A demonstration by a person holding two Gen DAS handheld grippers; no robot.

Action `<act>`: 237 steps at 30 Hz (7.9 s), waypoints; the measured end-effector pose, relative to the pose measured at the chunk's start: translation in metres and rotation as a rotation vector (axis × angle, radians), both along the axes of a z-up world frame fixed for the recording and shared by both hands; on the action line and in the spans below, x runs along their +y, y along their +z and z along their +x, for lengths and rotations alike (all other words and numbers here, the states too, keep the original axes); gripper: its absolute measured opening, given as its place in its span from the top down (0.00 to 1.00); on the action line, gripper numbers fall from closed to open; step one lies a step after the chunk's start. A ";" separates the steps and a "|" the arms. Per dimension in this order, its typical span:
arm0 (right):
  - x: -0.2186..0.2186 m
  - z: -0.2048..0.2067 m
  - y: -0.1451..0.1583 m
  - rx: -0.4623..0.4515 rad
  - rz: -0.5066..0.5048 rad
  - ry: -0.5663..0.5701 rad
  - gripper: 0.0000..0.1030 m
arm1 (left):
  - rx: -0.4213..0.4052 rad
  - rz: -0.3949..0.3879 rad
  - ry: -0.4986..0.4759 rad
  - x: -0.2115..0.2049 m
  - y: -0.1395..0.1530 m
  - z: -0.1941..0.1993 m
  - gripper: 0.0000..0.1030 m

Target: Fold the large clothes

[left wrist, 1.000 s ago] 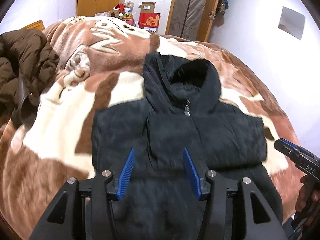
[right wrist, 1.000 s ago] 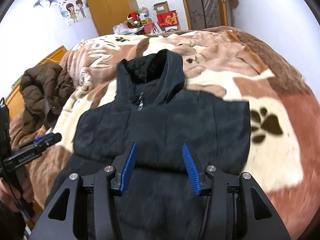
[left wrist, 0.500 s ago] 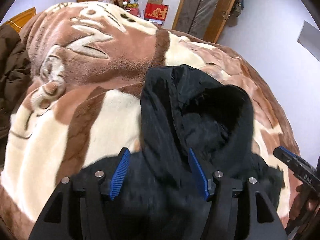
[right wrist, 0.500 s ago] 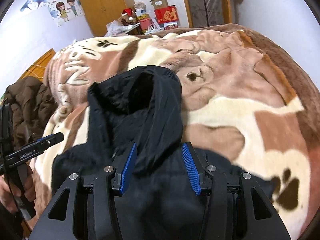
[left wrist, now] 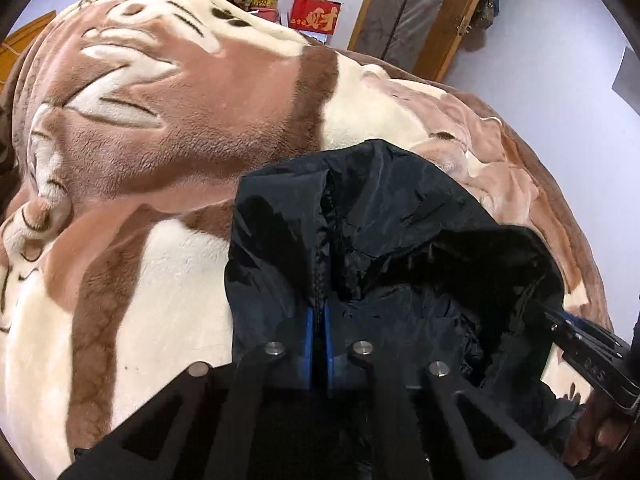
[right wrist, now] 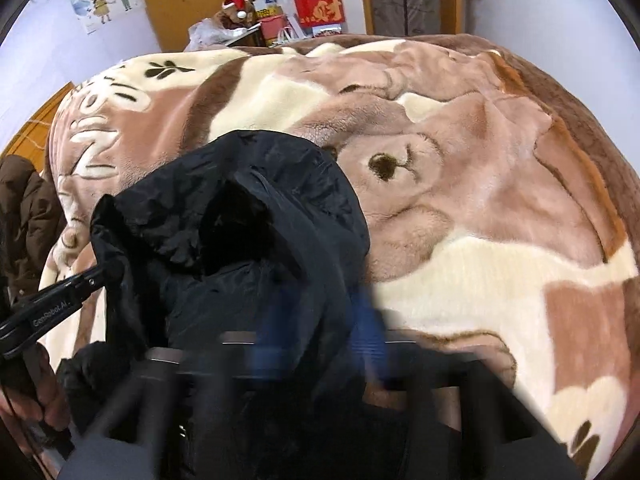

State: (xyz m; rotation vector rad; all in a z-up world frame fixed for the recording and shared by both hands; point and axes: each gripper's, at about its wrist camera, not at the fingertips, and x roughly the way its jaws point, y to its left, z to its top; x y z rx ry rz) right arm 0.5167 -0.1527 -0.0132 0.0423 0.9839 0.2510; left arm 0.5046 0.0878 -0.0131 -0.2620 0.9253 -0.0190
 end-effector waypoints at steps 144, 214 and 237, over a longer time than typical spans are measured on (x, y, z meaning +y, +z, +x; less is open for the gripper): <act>-0.023 -0.236 -0.068 0.081 0.147 0.122 0.83 | 0.032 -0.002 -0.190 -0.057 -0.066 -0.272 0.90; -0.124 -0.506 0.000 -0.043 0.084 -0.007 0.49 | -0.069 0.122 -0.051 -0.036 0.022 -0.519 0.59; -0.205 -0.485 -0.068 0.193 0.216 -0.221 0.46 | 0.082 0.101 0.167 0.073 -0.051 -0.519 0.36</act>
